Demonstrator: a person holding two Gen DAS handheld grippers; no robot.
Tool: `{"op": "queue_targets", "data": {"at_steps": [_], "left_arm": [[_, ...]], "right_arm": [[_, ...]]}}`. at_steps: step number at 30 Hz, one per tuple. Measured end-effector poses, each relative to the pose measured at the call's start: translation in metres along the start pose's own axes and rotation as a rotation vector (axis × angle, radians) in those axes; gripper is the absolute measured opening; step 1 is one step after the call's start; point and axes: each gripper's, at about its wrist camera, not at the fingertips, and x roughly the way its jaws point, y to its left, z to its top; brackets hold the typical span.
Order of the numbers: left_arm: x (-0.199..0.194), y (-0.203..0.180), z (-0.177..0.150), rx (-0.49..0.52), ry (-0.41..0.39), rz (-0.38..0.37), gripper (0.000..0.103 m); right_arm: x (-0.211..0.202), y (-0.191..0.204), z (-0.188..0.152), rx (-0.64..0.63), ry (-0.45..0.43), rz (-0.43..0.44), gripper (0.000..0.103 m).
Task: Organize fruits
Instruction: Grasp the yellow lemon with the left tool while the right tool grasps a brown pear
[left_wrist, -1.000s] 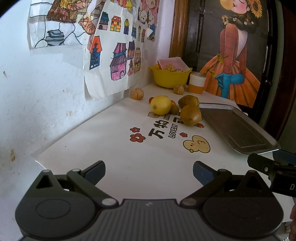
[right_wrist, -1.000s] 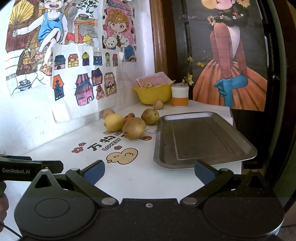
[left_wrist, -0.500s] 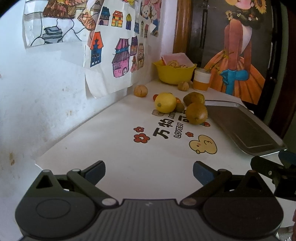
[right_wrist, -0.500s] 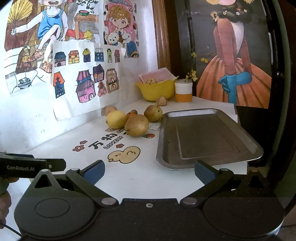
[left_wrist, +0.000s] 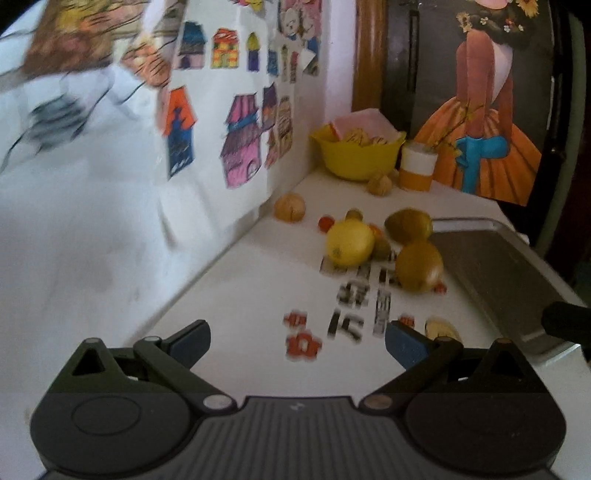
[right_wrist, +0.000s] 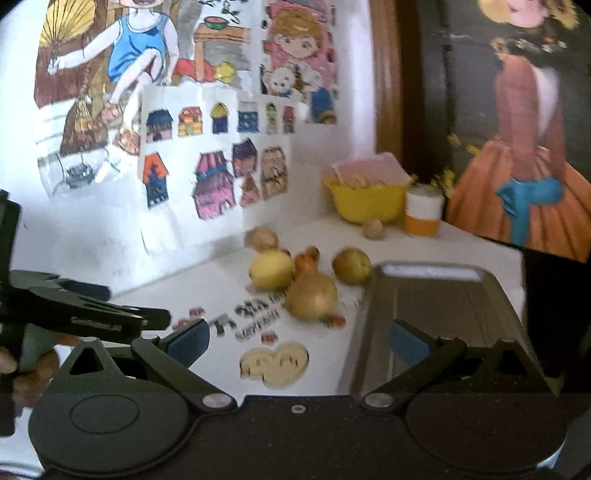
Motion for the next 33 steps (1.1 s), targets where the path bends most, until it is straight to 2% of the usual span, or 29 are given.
{"op": "queue_targets", "data": {"at_steps": [4,8,13,19,24,26,33], "left_arm": [[0.021,-0.001,0.026,-0.002,0.015,-0.065,0.102],[0.049,-0.006,0.047,0.003,0.024,-0.107,0.102],[0.091,-0.014,0.063,0.04,0.042,-0.123,0.102],[0.137,-0.02,0.076,0.042,0.08,-0.149,0.102],[0.161,-0.025,0.074,0.058,0.121,-0.159,0.095],[0.167,-0.025,0.073,0.044,0.131,-0.167,0.093],[0.179,-0.018,0.074,-0.01,0.155,-0.208,0.08]], "right_arm": [[0.026,-0.008,0.023,-0.071,0.041,0.036,0.103],[0.064,-0.019,0.033,-0.071,0.104,0.084,0.103],[0.109,-0.027,0.033,-0.08,0.17,0.112,0.102],[0.147,-0.033,0.028,-0.045,0.216,0.129,0.095],[0.171,-0.037,0.024,-0.02,0.264,0.144,0.087],[0.177,-0.037,0.024,-0.018,0.277,0.137,0.08],[0.184,-0.039,0.021,0.007,0.28,0.139,0.071]]}}
